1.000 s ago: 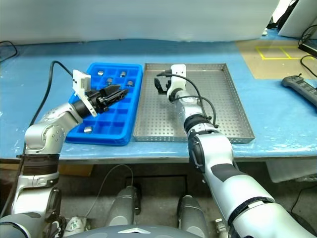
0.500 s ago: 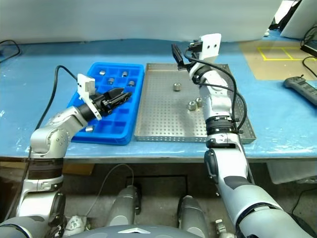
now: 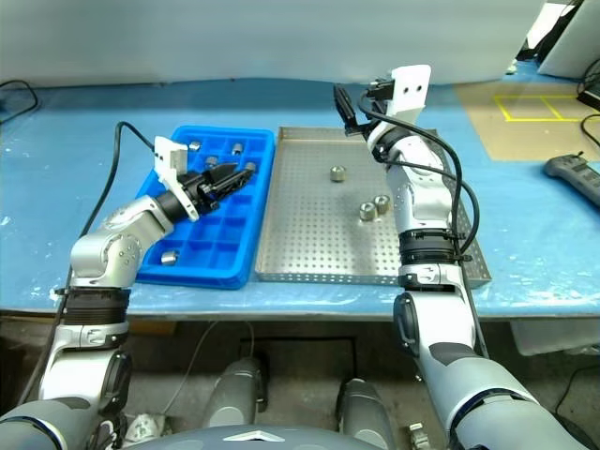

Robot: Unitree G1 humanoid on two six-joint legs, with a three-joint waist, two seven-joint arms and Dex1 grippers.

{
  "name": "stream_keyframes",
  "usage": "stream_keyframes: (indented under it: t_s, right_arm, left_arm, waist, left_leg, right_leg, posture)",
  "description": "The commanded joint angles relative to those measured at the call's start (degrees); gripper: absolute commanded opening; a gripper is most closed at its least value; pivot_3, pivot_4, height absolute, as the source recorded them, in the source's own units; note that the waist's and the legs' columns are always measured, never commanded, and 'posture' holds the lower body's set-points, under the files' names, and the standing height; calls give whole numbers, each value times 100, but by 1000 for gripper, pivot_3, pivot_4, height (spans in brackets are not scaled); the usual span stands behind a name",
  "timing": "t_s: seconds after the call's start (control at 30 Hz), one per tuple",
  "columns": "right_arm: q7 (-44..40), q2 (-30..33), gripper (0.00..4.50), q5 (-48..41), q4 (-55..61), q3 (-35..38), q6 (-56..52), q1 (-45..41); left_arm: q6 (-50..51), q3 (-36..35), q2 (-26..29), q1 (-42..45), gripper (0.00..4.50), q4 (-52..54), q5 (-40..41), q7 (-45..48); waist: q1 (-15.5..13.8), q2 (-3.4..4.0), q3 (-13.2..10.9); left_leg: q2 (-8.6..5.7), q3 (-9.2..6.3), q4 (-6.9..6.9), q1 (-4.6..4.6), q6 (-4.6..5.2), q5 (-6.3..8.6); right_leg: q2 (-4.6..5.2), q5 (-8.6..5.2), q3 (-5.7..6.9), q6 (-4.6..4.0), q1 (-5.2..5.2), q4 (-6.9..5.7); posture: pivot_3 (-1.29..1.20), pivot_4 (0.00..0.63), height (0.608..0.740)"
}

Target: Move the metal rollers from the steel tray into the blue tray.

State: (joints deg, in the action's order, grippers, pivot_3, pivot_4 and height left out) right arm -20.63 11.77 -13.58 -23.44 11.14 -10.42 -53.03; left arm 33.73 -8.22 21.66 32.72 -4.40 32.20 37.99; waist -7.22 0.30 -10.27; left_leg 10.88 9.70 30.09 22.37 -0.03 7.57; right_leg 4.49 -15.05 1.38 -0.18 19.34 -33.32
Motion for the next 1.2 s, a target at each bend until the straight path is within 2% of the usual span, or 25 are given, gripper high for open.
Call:
stream_keyframes:
  t_s: [0.03,0.17,0.2,0.27,0.33,0.43,0.53,0.57,0.67,0.73,0.9,1.1,1.2]
  right_arm:
    - [50,64,4500,-78,333,3,-10,23]
    - [83,59,4500,-81,384,-19,-40,85]
    - [91,58,4500,-78,393,-23,-46,98]
    - [99,54,4500,-87,421,-23,-62,121]
    - [114,66,4500,-82,397,-7,-72,157]
    - [188,134,4500,16,1,19,-94,197]
    - [179,86,4500,-6,-394,20,-66,204]
    - [151,40,4500,7,-509,-27,-9,188]
    - [158,-98,4500,43,-841,-106,91,73]
    - [125,-192,4500,26,-921,-141,141,16]
    - [30,-339,4500,67,-1429,-203,264,-101]
    - [7,-410,4500,133,-3101,-103,618,-609]
    - [230,-391,4500,312,-4129,-93,950,-970]
  left_arm:
    - [-103,29,-31,141,2894,18,-31,39]
    - [-93,38,-56,161,2894,11,-44,66]
    - [-89,43,-62,154,2894,19,-46,70]
    - [-59,41,-72,145,2894,26,-26,72]
    - [-38,51,-80,135,2894,27,-20,69]
    - [-50,68,-100,139,2894,2,-40,58]
    - [-52,58,-127,156,2894,-21,-28,54]
    - [-46,58,-132,162,2894,-24,-25,52]
    - [-47,60,-120,178,2894,-32,-41,49]
    - [-39,52,-103,190,2894,-35,-46,46]
    - [-4,28,-72,173,2894,31,-24,40]
    - [45,13,-71,188,2894,80,9,22]
    - [52,53,-81,196,2894,74,-12,28]
  waist:
    - [1,2,4]
    - [16,7,11]
    - [19,7,11]
    - [18,7,11]
    - [21,7,11]
    - [29,8,10]
    - [21,7,9]
    - [22,5,8]
    - [23,4,8]
    - [25,4,8]
    - [33,4,8]
    - [35,4,9]
    - [43,4,9]
  left_leg:
    - [-3,-3,37,21,4,31]
    - [4,-89,268,230,-21,127]
    - [12,-120,314,279,-28,140]
    - [9,-122,349,326,-28,142]
    - [25,-126,388,361,-34,140]
    - [32,-125,400,338,-66,141]
    - [59,-123,384,245,-104,107]
    - [63,-108,363,204,-124,94]
    - [27,-83,274,145,-178,50]
    - [22,-83,247,144,-178,14]
    - [0,-93,223,198,-78,-43]
    - [-1,-103,243,285,-59,-37]
    - [0,-104,248,296,-53,-34]
  right_leg:
    - [1,-24,-1,8,15,-45]
    - [-16,-92,2,3,186,-253]
    - [-26,-105,10,5,212,-270]
    - [-21,-107,4,5,284,-343]
    - [-21,-115,4,9,298,-346]
    - [-5,-112,5,9,289,-356]
    - [-2,-99,7,-1,201,-350]
    - [8,-107,3,-31,174,-346]
    - [51,-89,-8,-47,167,-347]
    - [51,-78,-4,-59,179,-350]
    - [42,-71,11,-62,231,-351]
    - [43,-56,29,-47,299,-358]
    - [44,-57,32,-49,310,-363]
  posture:
    - [45,150,740]
    - [42,150,740]
    - [41,150,740]
    - [41,150,740]
    - [38,150,740]
    - [36,150,740]
    - [35,150,740]
    - [35,150,740]
    - [42,150,740]
    - [47,150,740]
    - [56,150,740]
    - [62,150,740]
    - [60,150,740]
